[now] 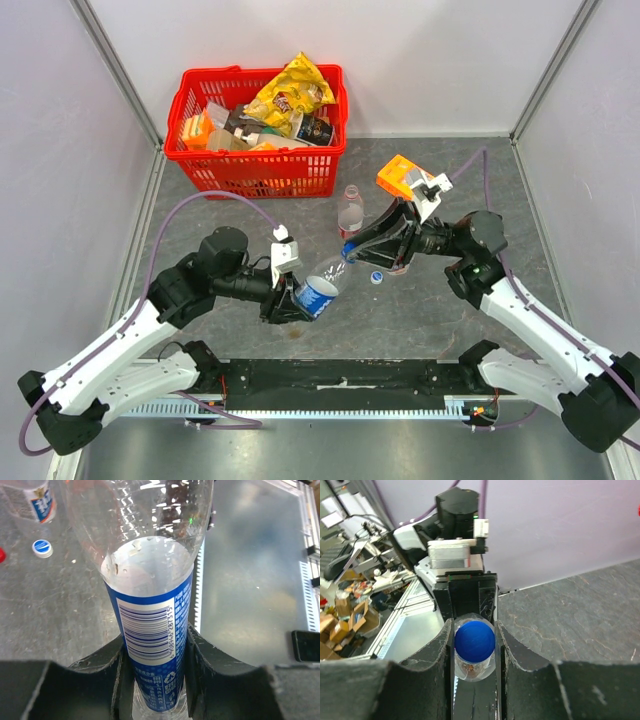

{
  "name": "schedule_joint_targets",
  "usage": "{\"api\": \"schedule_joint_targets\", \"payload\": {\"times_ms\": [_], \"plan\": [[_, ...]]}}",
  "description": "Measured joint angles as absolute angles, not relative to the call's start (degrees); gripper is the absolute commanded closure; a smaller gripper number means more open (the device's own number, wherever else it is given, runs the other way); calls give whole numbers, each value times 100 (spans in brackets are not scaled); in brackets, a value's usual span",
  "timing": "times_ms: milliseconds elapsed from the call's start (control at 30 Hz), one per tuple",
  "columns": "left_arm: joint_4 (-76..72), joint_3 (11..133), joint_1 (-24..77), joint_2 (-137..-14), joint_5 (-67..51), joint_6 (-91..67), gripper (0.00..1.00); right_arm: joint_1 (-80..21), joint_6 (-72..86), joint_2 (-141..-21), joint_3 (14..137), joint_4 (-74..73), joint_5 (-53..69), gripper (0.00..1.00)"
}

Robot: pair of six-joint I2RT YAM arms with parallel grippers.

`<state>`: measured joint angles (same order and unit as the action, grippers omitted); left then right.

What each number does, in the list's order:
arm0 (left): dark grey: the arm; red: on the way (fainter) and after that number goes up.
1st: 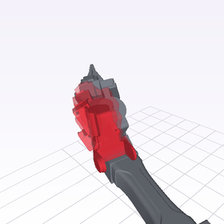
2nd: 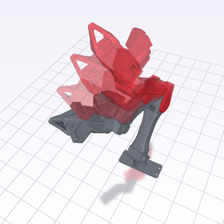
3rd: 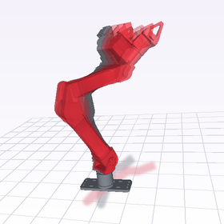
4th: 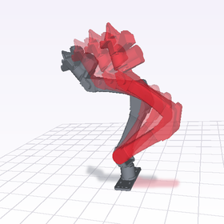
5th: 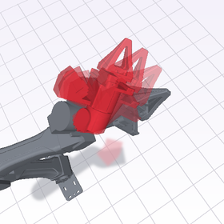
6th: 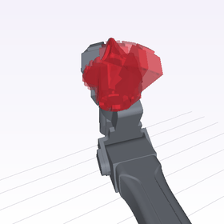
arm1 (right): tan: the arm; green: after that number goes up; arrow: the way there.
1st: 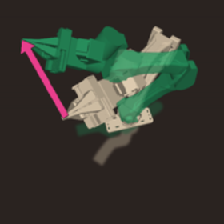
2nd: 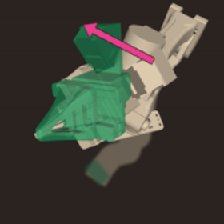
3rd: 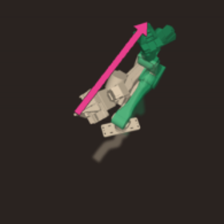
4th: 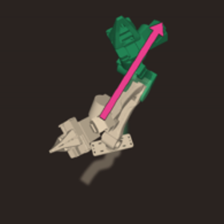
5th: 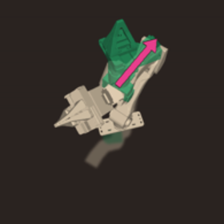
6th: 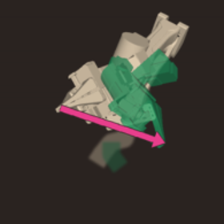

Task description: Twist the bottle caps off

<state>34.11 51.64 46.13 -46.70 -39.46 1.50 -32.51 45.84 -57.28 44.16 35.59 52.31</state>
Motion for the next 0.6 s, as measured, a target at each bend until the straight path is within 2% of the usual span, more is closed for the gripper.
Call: {"api": "schedule_joint_targets", "payload": {"times_ms": [600], "plan": [[2652, 5321, 4637, -5011, -6364, -307, 72, -3553, 4724, -4989, 4351, 4866, 5977, 98]]}}
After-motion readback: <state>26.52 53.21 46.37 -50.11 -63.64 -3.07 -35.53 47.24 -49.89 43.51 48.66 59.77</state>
